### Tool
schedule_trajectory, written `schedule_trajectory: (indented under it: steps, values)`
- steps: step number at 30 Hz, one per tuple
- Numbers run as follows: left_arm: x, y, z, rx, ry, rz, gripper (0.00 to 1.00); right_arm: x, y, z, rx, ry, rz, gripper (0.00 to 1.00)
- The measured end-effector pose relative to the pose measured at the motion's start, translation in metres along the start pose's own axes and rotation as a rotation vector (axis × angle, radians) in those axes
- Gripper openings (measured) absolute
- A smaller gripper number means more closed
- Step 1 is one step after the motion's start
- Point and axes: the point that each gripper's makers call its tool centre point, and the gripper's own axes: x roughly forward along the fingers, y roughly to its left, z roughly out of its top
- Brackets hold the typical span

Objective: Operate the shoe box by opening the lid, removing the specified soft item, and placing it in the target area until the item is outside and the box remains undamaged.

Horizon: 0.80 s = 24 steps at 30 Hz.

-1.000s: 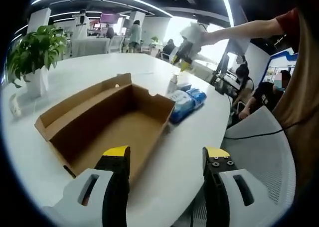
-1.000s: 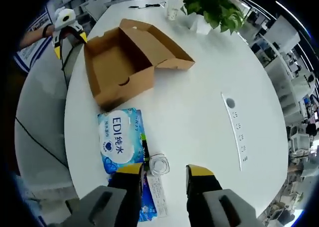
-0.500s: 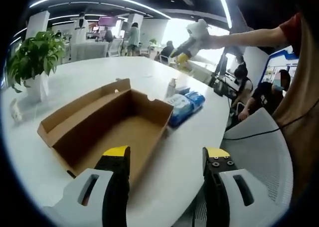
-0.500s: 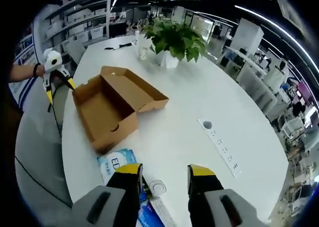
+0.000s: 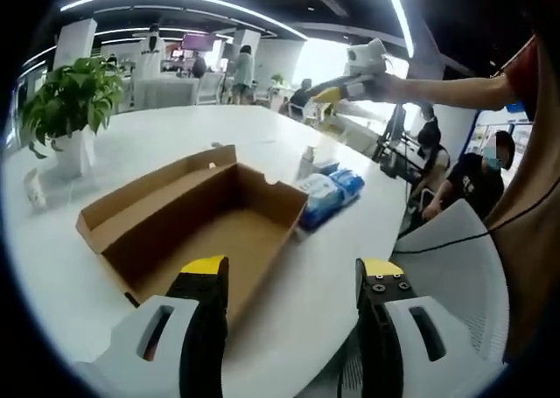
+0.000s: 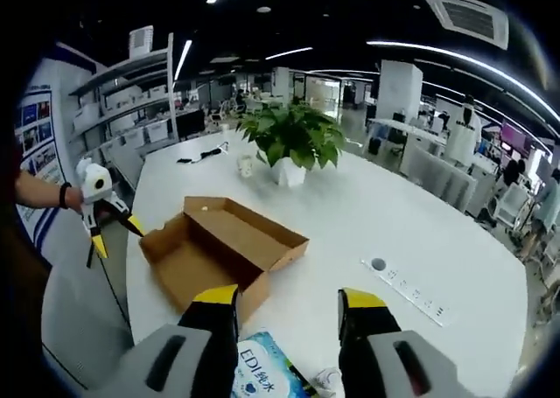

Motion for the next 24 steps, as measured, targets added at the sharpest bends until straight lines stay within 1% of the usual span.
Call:
schedule_trajectory:
  steps: [5,7,8,9,11,13,18,22,24]
  values:
    - [-0.003,-0.002,-0.002,-0.012,-0.008,0.015,0.58,0.004,0.029,-0.007,0.017,-0.023,0.028,0.42]
    - [-0.004,-0.002,-0.003,-0.014,-0.009,0.020,0.58,0.004,0.041,-0.007,0.029,-0.042,0.045,0.42]
    - [-0.005,-0.002,-0.003,-0.019,-0.013,0.024,0.58,0.004,0.052,-0.009,0.035,-0.050,0.051,0.43]
    - [-0.006,-0.002,-0.003,-0.021,-0.016,0.028,0.58,0.005,0.058,-0.011,0.035,-0.051,0.059,0.43]
    - [-0.007,-0.001,-0.004,-0.030,-0.024,0.041,0.58,0.007,0.076,-0.015,0.056,-0.064,0.103,0.45]
    - [-0.009,0.002,-0.005,-0.041,-0.033,0.055,0.58,0.009,0.086,-0.022,0.054,-0.062,0.107,0.46]
    - [-0.013,0.007,-0.006,-0.052,-0.047,0.086,0.58,0.013,0.107,-0.034,0.078,-0.066,0.139,0.46]
    - [-0.017,0.016,-0.003,-0.079,-0.074,0.126,0.59,0.014,0.115,-0.042,0.089,-0.066,0.149,0.47]
    - [-0.017,0.019,-0.003,-0.080,-0.076,0.136,0.59,0.015,0.118,-0.045,0.104,-0.068,0.157,0.47]
